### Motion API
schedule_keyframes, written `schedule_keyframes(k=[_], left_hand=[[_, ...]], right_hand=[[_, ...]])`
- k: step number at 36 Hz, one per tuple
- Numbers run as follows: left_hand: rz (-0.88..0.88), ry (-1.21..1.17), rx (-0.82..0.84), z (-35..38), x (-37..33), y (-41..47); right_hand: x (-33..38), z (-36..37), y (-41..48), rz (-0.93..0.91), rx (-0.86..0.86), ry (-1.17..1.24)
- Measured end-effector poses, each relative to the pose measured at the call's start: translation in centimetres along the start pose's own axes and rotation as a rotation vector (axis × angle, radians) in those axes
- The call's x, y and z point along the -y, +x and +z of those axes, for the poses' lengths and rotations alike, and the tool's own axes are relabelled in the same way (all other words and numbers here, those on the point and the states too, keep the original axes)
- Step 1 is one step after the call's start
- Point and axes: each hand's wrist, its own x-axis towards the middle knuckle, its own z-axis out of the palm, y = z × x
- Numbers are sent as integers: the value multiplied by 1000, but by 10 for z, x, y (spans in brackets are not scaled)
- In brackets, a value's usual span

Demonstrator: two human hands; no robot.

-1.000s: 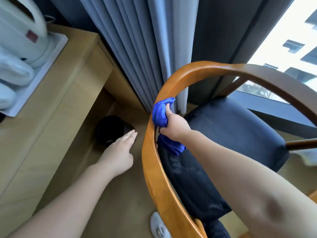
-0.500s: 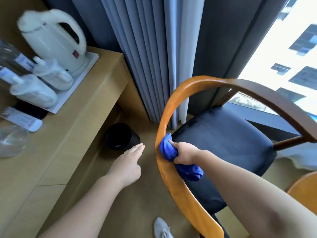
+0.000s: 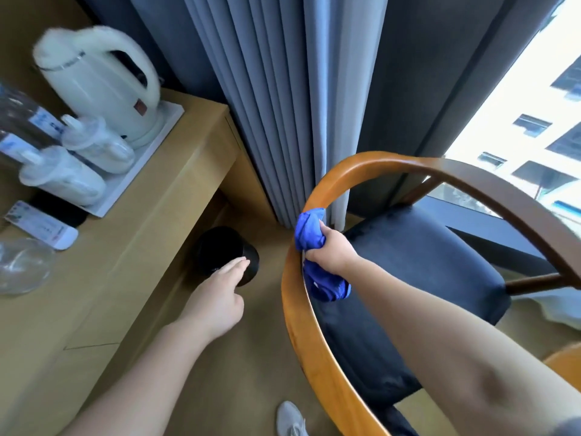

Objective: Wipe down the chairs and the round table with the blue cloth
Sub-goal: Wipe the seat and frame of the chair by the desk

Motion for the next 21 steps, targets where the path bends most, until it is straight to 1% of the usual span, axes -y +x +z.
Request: schedule_keyframes(k=[4,7,9,11,14,18,21], left_hand=[[49,-31,-51,-18,-22,-9],[142,-52,-96,-32,-44,-23],[235,-50,-122,-38,-57,-37],[358,-48,-155,-41,-69,-54],[598,-15,-169,-40,-83,-84],[947,77,-211,-35,-94,-121],[1171,153,-235,-32,-105,-146]], right_hand=[[8,-24,-41,-60,-12,97],[19,-42,-85,-108,-70,138],[27,-49,-116,-130,-122,179],[35,-54,-146,-134,-194,242],[47,-56,-190,-133,-320,351],[53,-53,-243,-99,-405,515],[53,-52,-277,-71,-497,586]])
